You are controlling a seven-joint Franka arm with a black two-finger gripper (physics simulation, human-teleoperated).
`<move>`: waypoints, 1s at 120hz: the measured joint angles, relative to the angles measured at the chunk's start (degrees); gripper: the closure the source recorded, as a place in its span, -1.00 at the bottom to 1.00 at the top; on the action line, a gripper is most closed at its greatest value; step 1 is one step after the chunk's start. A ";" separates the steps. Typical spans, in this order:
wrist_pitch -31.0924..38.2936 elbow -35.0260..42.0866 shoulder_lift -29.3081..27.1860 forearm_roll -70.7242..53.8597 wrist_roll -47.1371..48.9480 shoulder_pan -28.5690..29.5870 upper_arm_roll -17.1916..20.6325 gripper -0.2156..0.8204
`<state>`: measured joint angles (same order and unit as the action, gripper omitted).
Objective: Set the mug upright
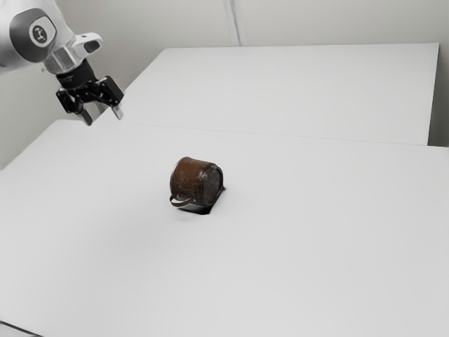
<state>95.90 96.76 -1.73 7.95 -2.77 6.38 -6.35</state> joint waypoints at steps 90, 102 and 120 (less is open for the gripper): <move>4.90 -1.40 25.17 37.24 -6.63 4.03 -0.13 -0.58; 5.72 -2.57 26.92 39.32 -8.03 4.08 -0.01 -0.58; 6.53 -1.97 28.49 43.82 -9.89 4.08 0.21 -0.58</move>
<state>102.43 94.79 26.76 51.76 -12.67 10.46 -6.13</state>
